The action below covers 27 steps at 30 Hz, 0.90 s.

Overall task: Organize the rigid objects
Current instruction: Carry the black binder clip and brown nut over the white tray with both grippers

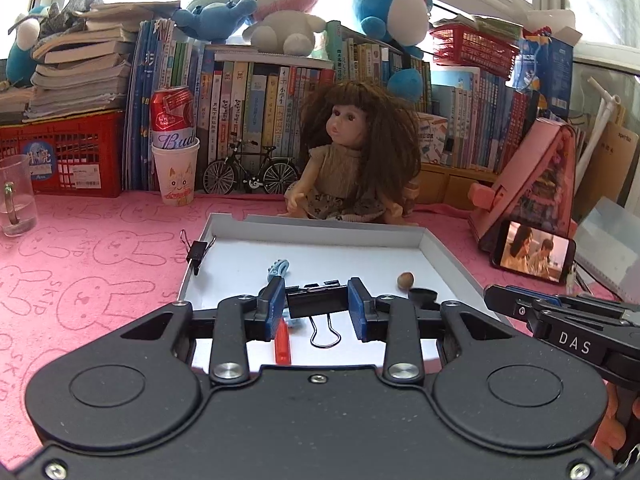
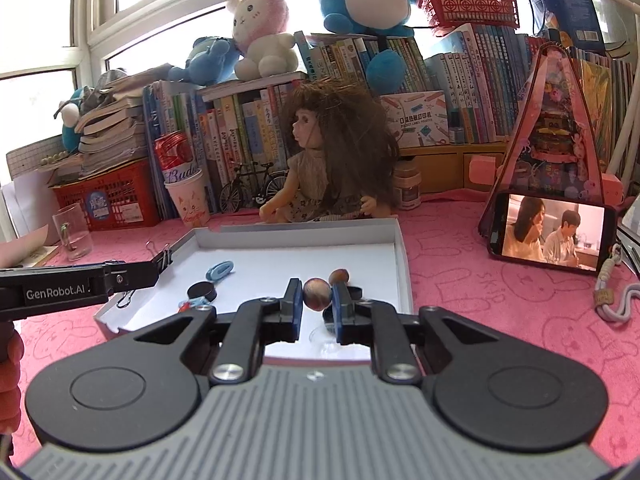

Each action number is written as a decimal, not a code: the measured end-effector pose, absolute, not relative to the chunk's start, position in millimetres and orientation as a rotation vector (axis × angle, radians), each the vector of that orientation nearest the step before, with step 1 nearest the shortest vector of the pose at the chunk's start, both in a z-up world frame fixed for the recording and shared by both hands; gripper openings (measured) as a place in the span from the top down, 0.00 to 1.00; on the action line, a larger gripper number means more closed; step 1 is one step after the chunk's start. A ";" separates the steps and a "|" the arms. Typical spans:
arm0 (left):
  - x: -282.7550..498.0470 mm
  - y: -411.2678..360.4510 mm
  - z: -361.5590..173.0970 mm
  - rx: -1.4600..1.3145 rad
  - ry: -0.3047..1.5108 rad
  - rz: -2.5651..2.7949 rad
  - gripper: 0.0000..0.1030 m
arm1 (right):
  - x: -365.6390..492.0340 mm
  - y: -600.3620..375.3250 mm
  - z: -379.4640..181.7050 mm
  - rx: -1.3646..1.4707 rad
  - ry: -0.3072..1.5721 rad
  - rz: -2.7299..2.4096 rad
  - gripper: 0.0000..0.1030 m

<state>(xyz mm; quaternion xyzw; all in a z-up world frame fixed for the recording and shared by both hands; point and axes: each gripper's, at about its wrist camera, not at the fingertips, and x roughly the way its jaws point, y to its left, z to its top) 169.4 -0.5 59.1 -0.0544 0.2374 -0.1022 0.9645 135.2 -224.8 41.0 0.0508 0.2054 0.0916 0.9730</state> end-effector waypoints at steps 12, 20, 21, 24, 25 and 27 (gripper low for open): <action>222.4 -4.2 55.0 -0.137 0.500 -0.176 0.69 | 182.4 -231.9 38.0 0.164 0.456 0.166 0.81; 267.6 -4.8 49.3 -0.120 0.523 -0.168 0.69 | 219.6 -239.7 38.4 0.182 0.470 0.159 0.81; 273.5 -4.6 47.9 -0.121 0.530 -0.167 0.69 | 224.4 -240.3 38.0 0.185 0.474 0.157 0.81; 290.8 -2.0 42.3 -0.135 0.554 -0.166 0.69 | 237.9 -242.4 35.4 0.196 0.489 0.155 0.81; 297.0 -1.2 40.3 -0.140 0.563 -0.166 0.69 | 242.4 -242.6 34.2 0.197 0.495 0.156 0.81; 310.7 -0.8 36.5 -0.148 0.580 -0.162 0.69 | 253.4 -241.9 31.8 0.188 0.512 0.160 0.81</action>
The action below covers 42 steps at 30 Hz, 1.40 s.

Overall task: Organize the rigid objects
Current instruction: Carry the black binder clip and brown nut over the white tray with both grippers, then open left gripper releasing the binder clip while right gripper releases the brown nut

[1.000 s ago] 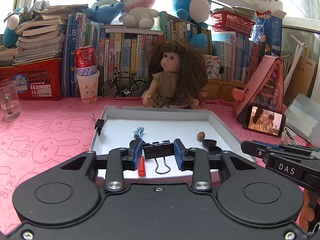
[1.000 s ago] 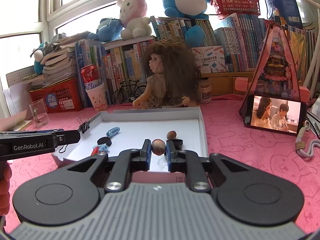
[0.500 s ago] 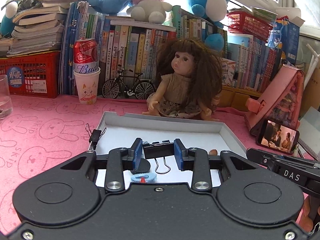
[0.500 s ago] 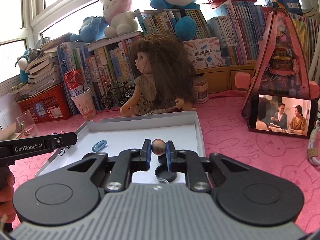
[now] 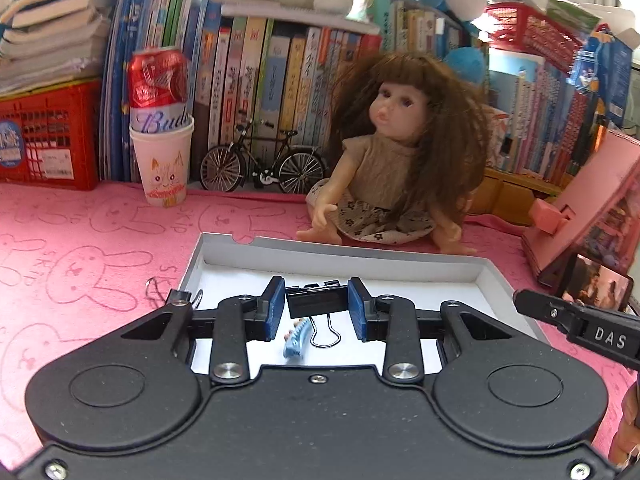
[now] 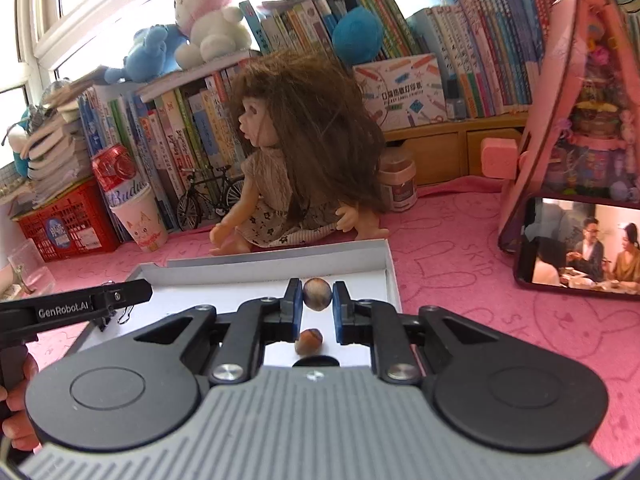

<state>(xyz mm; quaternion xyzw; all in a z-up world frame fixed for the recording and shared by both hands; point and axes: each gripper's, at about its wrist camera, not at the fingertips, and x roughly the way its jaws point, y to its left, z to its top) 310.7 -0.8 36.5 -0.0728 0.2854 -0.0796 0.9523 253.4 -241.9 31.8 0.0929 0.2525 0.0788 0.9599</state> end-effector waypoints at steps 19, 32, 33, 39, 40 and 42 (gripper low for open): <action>367.4 -10.7 11.1 -0.114 0.730 -0.146 0.69 | 313.9 -236.1 11.2 0.189 0.694 0.184 0.81; 366.0 -11.2 14.2 -0.117 0.773 -0.127 0.67 | 315.9 -232.9 11.4 0.171 0.742 0.204 0.72; 362.5 -12.1 17.9 -0.111 0.762 -0.128 0.65 | 312.2 -232.3 14.4 0.162 0.729 0.201 0.67; 326.5 -14.1 43.5 -0.081 0.688 -0.142 0.45 | 280.9 -231.3 39.2 0.134 0.654 0.196 0.46; 319.7 -14.6 47.6 -0.075 0.682 -0.143 0.42 | 274.8 -231.5 43.1 0.133 0.642 0.198 0.43; 304.6 -15.0 55.5 -0.064 0.662 -0.146 0.40 | 262.3 -231.4 49.1 0.129 0.623 0.202 0.39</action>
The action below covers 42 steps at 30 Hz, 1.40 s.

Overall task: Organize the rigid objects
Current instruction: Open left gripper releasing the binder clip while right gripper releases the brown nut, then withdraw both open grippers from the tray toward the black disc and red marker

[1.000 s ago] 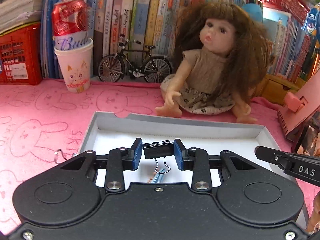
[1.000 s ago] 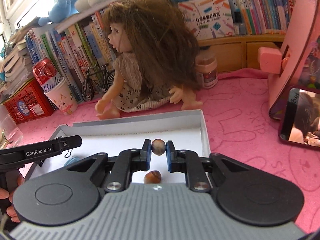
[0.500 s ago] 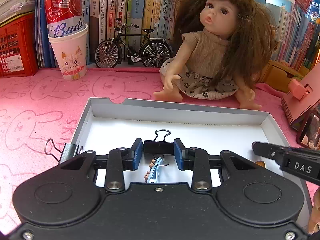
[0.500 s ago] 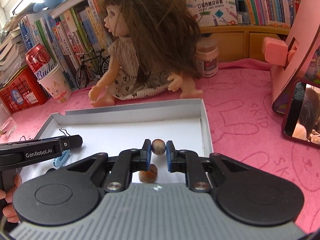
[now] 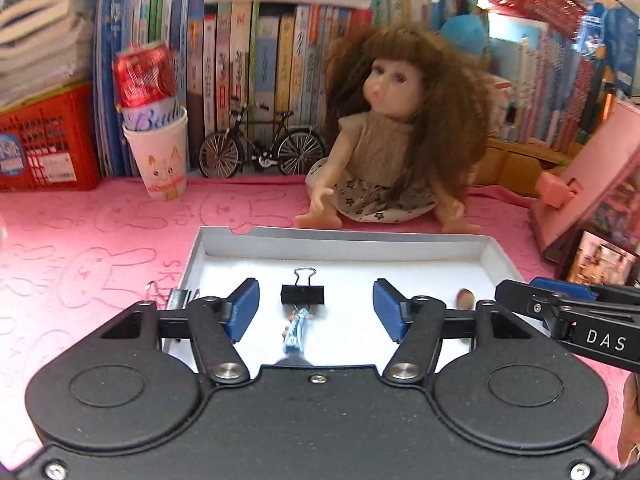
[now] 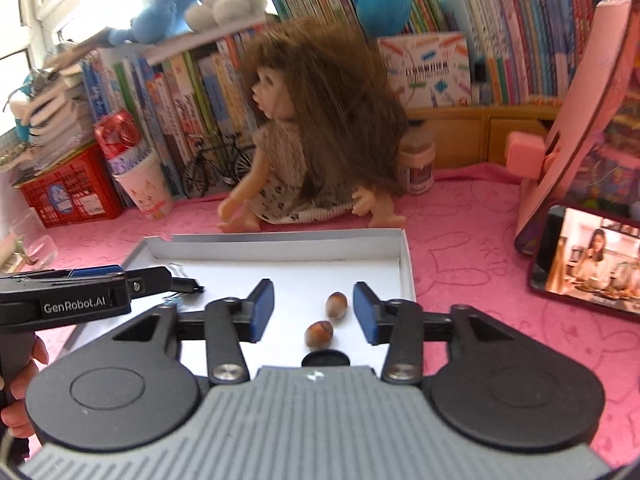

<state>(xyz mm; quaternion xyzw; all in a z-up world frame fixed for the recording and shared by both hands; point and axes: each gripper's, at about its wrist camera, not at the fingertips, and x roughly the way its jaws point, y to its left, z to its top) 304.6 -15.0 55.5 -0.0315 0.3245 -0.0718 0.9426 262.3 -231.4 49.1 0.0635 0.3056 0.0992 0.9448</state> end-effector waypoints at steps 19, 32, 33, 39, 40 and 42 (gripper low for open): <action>157.9 -12.7 68.3 -0.029 0.565 -0.223 0.28 | 140.2 -226.9 62.1 0.076 0.498 0.236 0.17; 82.0 -19.0 42.1 0.039 0.549 -0.315 0.27 | 85.8 -228.3 37.4 -0.002 0.464 0.259 0.16; 75.9 -19.0 39.0 0.042 0.554 -0.325 0.27 | 81.9 -228.7 34.6 -0.015 0.463 0.258 0.15; 49.0 -19.2 26.9 0.072 0.574 -0.381 0.29 | 71.1 -235.7 22.5 -0.026 0.486 0.246 0.15; 44.9 -19.5 25.7 0.078 0.575 -0.398 0.32 | 69.7 -237.4 20.8 -0.018 0.488 0.242 0.15; 37.3 -20.5 22.6 0.088 0.582 -0.436 0.35 | 68.2 -240.2 18.3 -0.006 0.493 0.238 0.15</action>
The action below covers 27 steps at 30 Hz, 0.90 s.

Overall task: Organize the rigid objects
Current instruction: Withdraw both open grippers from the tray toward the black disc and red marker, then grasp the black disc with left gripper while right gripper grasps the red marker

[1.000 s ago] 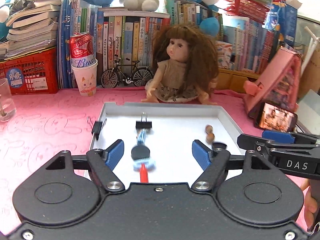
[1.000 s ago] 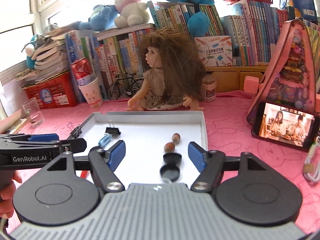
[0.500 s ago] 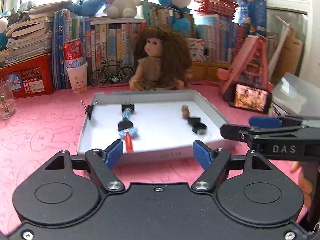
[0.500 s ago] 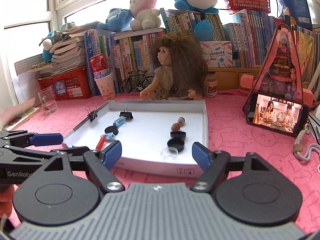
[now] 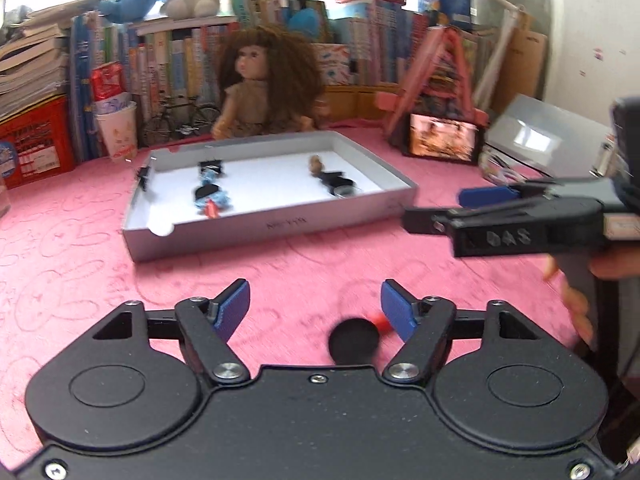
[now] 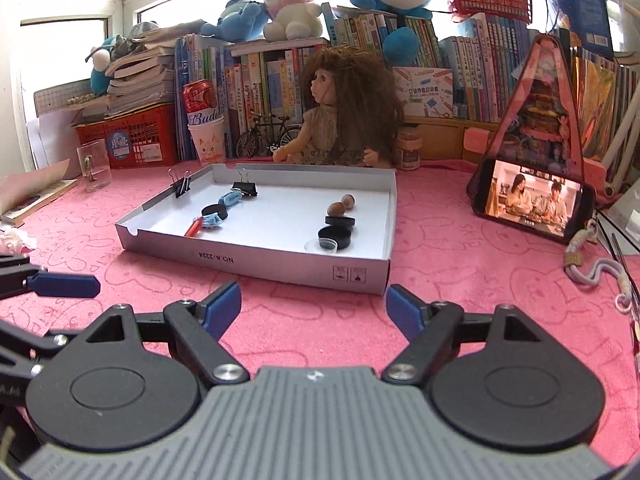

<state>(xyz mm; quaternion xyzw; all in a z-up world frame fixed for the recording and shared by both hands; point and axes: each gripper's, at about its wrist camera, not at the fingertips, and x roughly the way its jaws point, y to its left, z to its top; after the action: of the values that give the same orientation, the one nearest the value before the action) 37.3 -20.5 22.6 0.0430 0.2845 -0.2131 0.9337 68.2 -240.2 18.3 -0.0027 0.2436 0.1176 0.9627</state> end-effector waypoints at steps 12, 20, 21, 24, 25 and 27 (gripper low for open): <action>25.9 -37.2 0.6 0.150 0.629 -0.472 0.71 | 61.9 -238.2 10.2 0.000 0.514 0.260 0.15; 36.3 -19.9 9.1 0.112 0.600 -0.387 0.71 | 51.8 -232.1 8.7 0.002 0.521 0.303 0.15; 38.6 -16.7 10.1 0.109 0.597 -0.368 0.71 | 50.3 -230.5 8.0 0.005 0.526 0.310 0.15; 45.4 -7.3 11.2 0.086 0.601 -0.318 0.71 | 42.3 -221.4 5.1 0.023 0.559 0.342 0.15; 47.6 -3.5 11.2 0.075 0.603 -0.303 0.71 | 39.2 -217.4 3.8 0.023 0.569 0.341 0.15; 51.2 1.8 10.8 0.063 0.605 -0.280 0.71 | 31.9 -209.5 0.4 0.036 0.579 0.346 0.15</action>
<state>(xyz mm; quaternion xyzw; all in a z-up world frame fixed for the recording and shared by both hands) 51.2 1.8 10.8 0.0308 0.2970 -0.1372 0.9445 31.9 -209.5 0.4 0.0175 0.2840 0.1696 0.9436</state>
